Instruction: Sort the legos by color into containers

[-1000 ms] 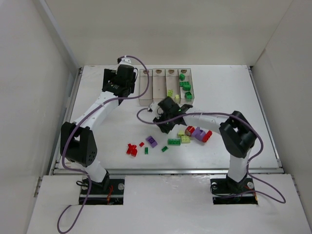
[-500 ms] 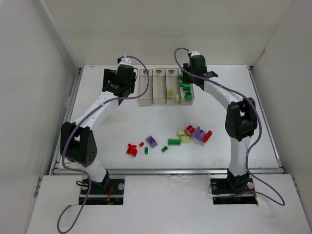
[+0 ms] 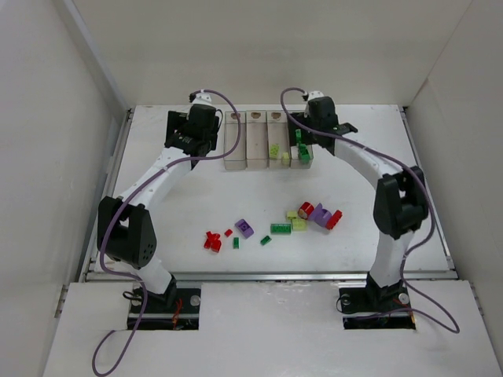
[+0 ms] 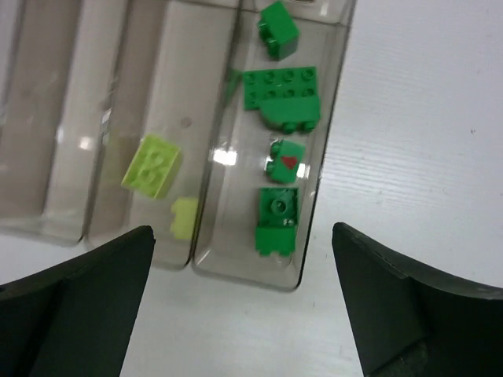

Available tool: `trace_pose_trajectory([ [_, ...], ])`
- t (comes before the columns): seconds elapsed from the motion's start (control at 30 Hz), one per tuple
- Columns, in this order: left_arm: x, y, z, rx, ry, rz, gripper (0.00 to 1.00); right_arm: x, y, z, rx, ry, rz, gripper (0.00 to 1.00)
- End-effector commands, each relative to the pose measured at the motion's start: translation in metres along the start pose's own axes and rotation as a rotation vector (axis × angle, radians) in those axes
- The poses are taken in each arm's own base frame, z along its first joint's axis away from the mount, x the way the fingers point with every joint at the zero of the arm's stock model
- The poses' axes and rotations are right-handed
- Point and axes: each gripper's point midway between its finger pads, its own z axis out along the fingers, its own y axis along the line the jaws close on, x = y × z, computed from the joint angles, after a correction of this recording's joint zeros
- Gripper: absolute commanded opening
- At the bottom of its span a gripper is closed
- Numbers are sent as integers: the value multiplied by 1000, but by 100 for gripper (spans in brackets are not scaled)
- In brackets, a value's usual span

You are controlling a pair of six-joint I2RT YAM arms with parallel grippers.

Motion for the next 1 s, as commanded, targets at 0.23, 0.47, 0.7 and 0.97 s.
trace_pose_trajectory([
  [0.23,-15,8,-10,-3,-46,-32,100,142,158,-127,-523,233,-656,100],
  [0.47,-13,3,-12,28,-45,-41,100,211,161,-141,-562,367,-841,100],
  [0.7,-10,2,-12,38,-45,-40,100,228,132,-133,-445,449,-895,100],
  [0.97,-10,0,-13,49,-45,-49,100,247,124,-130,-443,506,-951,96],
])
